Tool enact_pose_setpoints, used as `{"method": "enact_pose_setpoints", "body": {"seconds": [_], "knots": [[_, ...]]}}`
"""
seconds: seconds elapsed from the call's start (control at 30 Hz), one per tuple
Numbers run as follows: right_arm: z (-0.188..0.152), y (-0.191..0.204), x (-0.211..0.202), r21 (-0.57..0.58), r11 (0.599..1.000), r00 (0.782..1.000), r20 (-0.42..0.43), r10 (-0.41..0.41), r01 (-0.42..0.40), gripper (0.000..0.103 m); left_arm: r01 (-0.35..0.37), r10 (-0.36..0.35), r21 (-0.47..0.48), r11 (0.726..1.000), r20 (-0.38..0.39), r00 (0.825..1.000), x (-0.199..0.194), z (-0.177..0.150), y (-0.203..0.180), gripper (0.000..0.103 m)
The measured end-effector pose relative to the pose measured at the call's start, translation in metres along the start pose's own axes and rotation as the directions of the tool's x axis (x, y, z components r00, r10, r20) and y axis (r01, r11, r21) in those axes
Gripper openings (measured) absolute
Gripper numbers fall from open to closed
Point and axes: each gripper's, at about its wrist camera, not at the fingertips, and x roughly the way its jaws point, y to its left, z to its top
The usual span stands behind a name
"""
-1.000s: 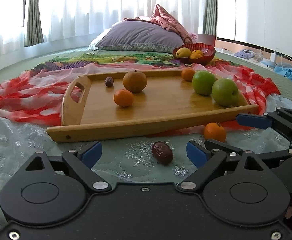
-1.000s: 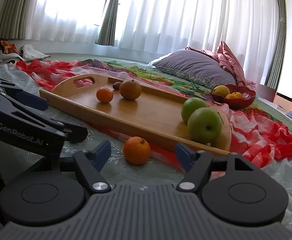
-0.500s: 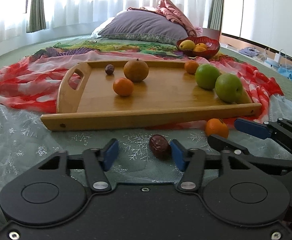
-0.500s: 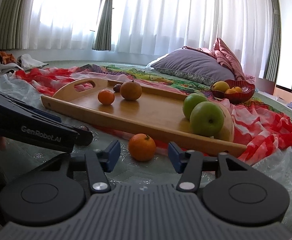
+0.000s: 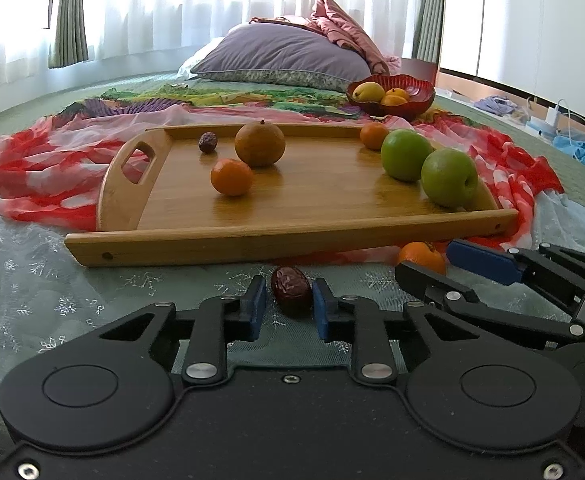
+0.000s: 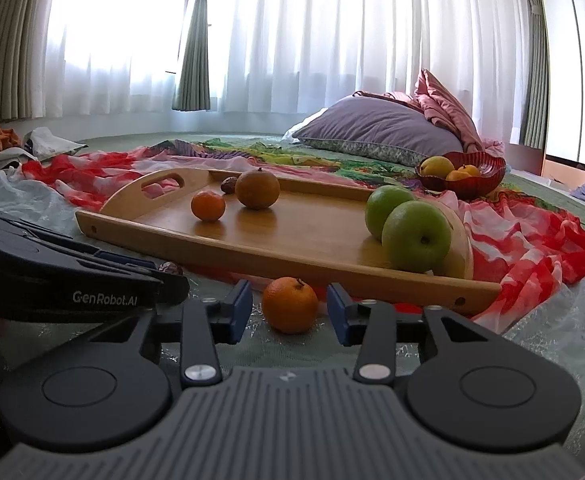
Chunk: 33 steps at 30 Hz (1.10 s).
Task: Organize fruits
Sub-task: 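Close the left tool on the date while the right tool grasps the tangerine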
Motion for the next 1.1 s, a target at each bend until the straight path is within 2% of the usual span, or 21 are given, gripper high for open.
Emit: {"method": "enact_pose_setpoints", "body": {"seconds": [0.8,1.1], "knots": [[-0.001,-0.001,0.011,0.02,1.0,0.999,-0.035,0.001,-0.001,0.043,0.001,0.0,-0.019,1.0,0.025,1.0,0.011,0.002,0.005,0.024],[0.0,-0.002,0.016,0.031,1.0,0.999,-0.038,0.003,-0.002,0.037,-0.001,0.001,-0.014,1.0,0.034,0.999,0.012,0.005,0.004,0.023]]}}
